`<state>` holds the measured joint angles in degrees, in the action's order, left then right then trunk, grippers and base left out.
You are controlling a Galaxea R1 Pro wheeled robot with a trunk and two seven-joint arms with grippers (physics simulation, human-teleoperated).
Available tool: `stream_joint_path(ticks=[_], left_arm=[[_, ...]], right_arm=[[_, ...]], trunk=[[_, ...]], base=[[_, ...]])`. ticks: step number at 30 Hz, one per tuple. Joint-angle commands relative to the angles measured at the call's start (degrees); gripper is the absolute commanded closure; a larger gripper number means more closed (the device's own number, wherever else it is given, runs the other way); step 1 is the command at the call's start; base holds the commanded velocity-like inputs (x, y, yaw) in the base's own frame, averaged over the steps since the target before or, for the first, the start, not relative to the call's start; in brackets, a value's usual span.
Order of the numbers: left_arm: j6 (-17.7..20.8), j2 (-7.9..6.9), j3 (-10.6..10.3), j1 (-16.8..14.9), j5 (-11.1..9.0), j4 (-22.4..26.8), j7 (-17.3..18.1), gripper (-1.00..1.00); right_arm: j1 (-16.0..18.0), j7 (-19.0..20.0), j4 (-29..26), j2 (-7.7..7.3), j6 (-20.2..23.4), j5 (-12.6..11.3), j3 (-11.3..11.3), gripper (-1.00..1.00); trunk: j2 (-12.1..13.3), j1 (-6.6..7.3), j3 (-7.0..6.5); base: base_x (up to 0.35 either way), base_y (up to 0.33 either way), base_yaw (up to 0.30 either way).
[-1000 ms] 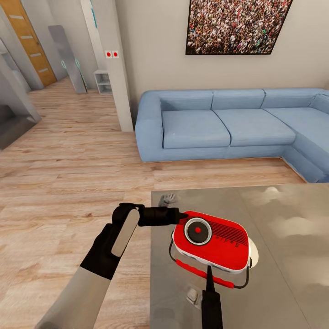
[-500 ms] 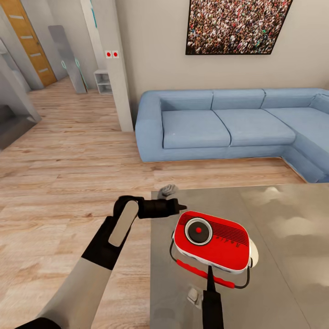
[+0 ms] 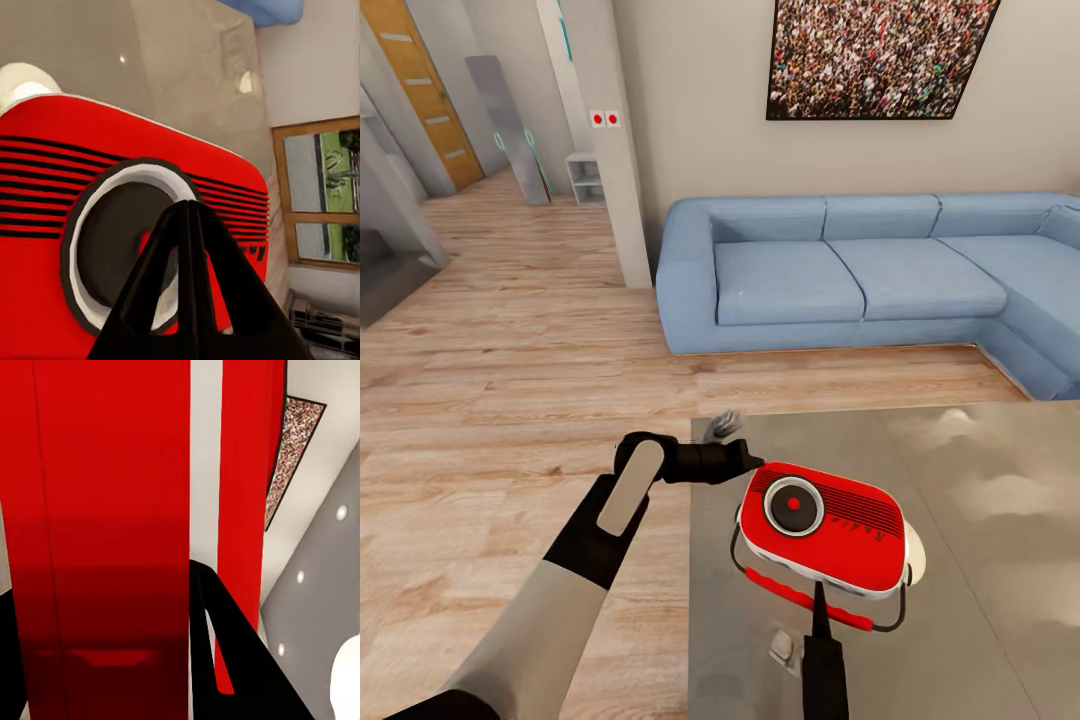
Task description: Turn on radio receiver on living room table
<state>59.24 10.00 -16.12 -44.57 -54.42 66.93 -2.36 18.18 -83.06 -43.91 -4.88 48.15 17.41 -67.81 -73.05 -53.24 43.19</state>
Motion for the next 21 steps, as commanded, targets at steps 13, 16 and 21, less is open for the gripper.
stream_joint_path(ticks=[13, 16, 21], left_arm=[[-0.08, 0.0, -0.11, 0.0, -0.33, -4.75, -0.14, 1.0], [-0.03, 0.0, -0.18, -0.03, -1.18, -5.19, -0.85, 1.0], [-0.06, 0.0, -3.86, -0.05, -7.73, -5.39, -5.3, 1.0]], right_arm=[[0.01, -0.01, -0.03, 0.14, 0.1, 0.26, -0.04, 1.0], [0.01, -0.04, -0.03, 0.19, 0.1, 0.26, -0.04, 1.0], [0.01, -0.04, -0.03, 0.22, 0.1, 0.26, -0.05, 1.0]], trunk=[[0.0, 0.0, 0.0], [0.0, 0.0, 0.0], [0.0, 0.0, 0.0]], base=[[0.0, 0.0, 0.0], [0.0, 0.0, 0.0], [0.0, 0.0, 0.0]])
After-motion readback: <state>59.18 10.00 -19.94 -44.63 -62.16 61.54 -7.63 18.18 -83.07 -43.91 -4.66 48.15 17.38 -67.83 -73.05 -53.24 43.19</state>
